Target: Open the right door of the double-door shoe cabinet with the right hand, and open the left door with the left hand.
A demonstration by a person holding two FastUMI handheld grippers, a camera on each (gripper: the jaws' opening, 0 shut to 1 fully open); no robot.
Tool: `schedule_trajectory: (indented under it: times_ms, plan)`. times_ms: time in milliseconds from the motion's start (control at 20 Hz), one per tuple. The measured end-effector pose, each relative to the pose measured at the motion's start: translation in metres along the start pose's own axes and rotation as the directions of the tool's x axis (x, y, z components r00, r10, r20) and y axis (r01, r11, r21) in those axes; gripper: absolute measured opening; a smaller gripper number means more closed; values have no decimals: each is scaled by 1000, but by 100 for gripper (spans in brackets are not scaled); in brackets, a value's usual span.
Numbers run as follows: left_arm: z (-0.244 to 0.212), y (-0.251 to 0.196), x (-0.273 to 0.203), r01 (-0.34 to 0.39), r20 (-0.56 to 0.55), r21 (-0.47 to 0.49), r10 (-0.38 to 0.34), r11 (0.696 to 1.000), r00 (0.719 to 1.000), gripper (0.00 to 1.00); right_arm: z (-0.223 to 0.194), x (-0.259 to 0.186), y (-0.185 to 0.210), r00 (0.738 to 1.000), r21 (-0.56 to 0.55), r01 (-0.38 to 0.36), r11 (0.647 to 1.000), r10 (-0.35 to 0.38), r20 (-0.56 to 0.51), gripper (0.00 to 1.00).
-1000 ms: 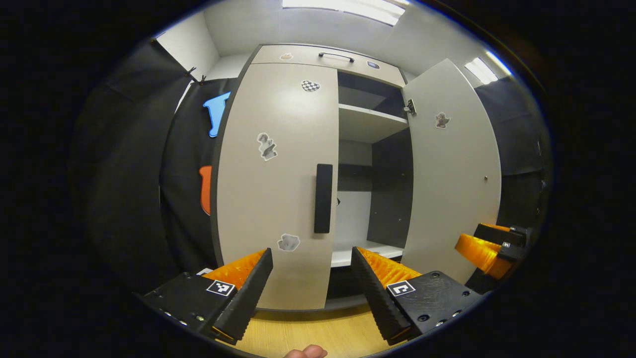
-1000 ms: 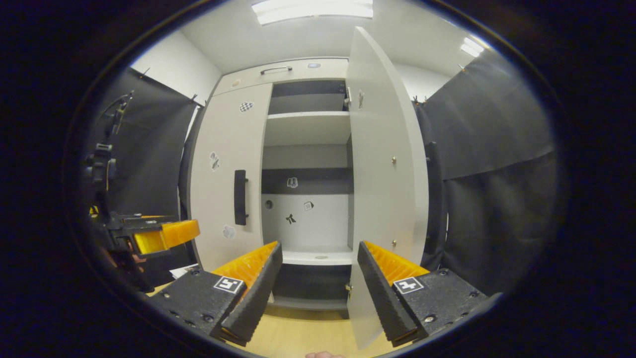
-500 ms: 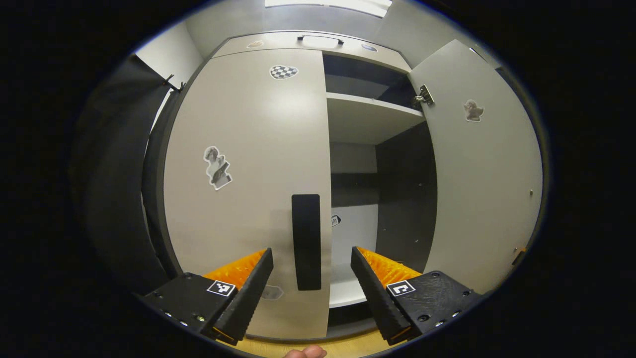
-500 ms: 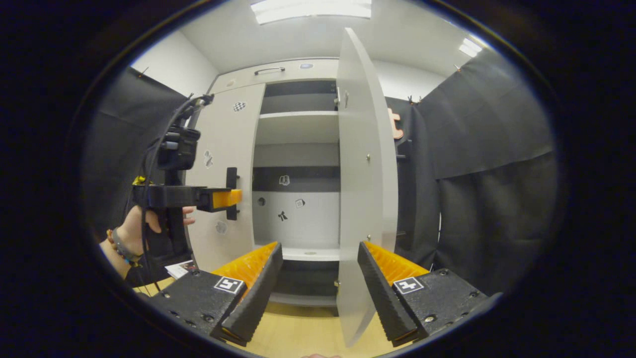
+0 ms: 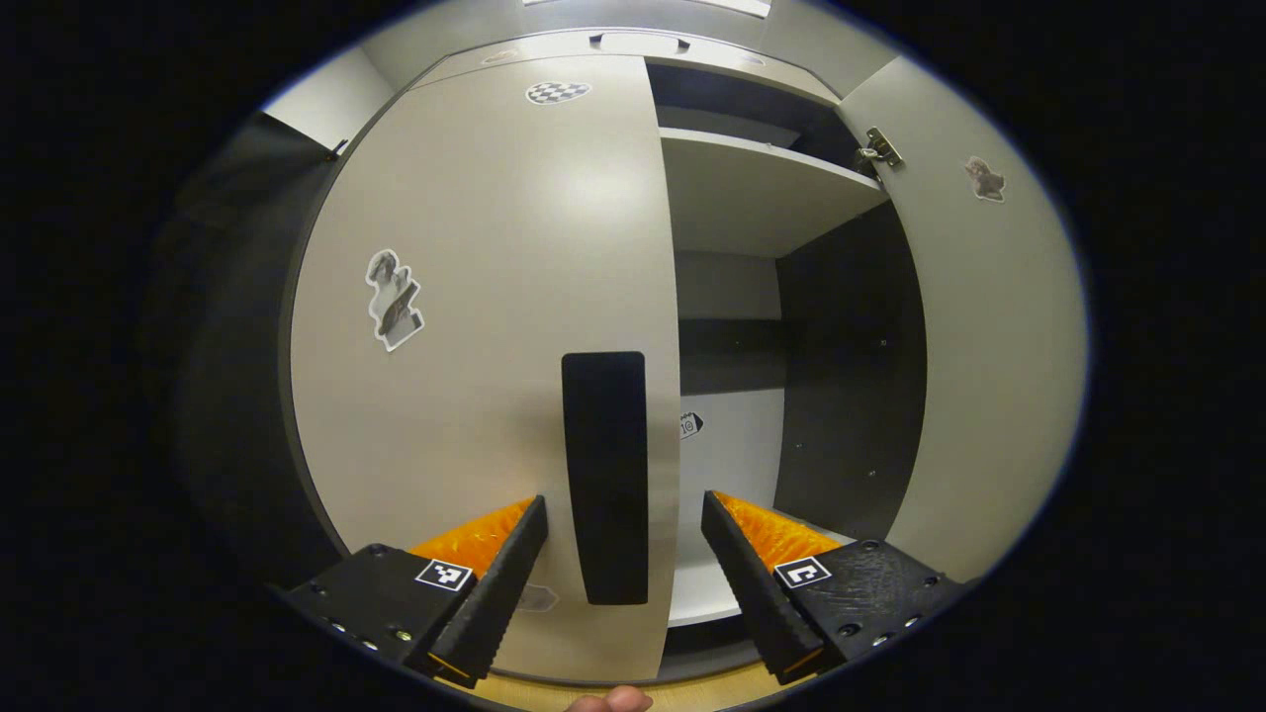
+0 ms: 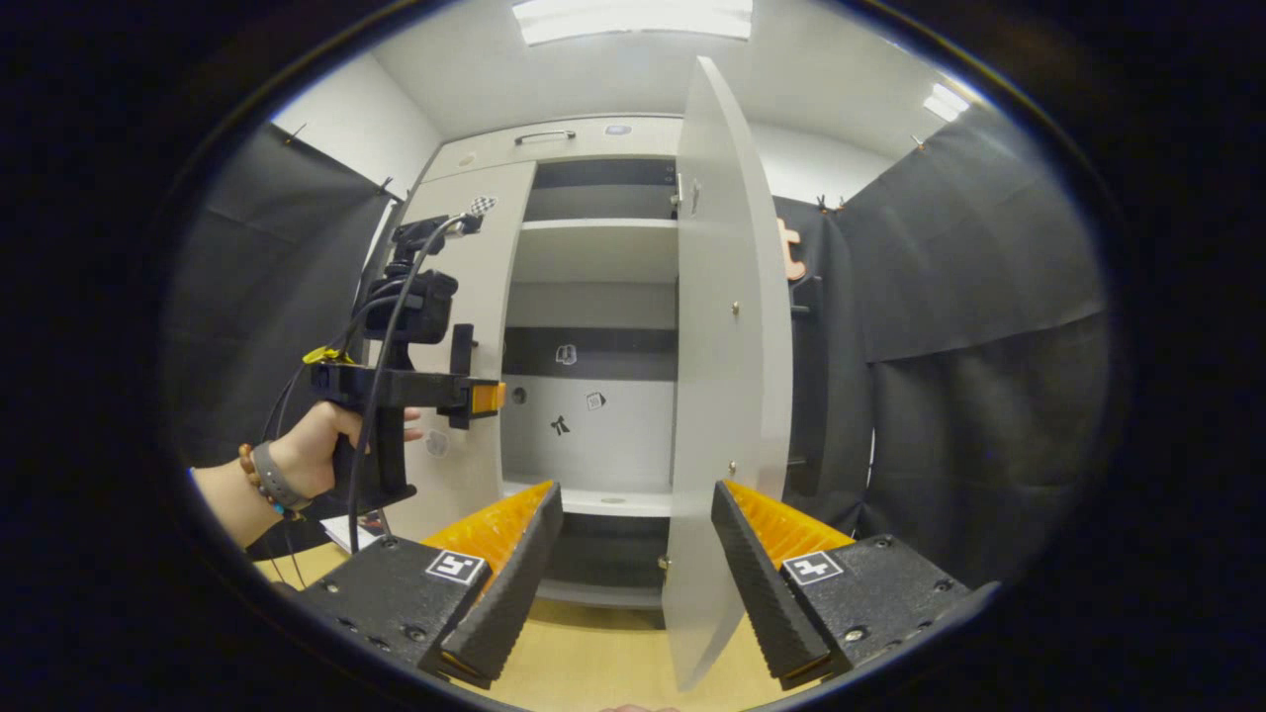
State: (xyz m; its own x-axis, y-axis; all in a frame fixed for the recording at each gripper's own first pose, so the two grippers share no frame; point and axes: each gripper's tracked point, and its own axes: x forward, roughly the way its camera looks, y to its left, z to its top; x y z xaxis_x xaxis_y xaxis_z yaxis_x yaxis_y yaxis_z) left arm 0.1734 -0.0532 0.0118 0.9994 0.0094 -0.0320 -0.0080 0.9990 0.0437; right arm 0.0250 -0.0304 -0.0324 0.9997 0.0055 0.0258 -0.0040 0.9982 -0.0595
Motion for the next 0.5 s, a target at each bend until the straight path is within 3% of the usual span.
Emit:
schedule_trajectory:
  times_ms: [150, 500]
  plan:
    - [0, 4, 3, -5, -1, -19, 5, 1000, 1000, 96, -4, 1, 3, 1000, 3, -10, 1000, 10, -7, 95]
    - [-2, 8, 3, -16, -5, -12, 15, 1000, 1000, 89, -3, 2, 5, 1000, 25, -26, 999, 26, -2, 94]
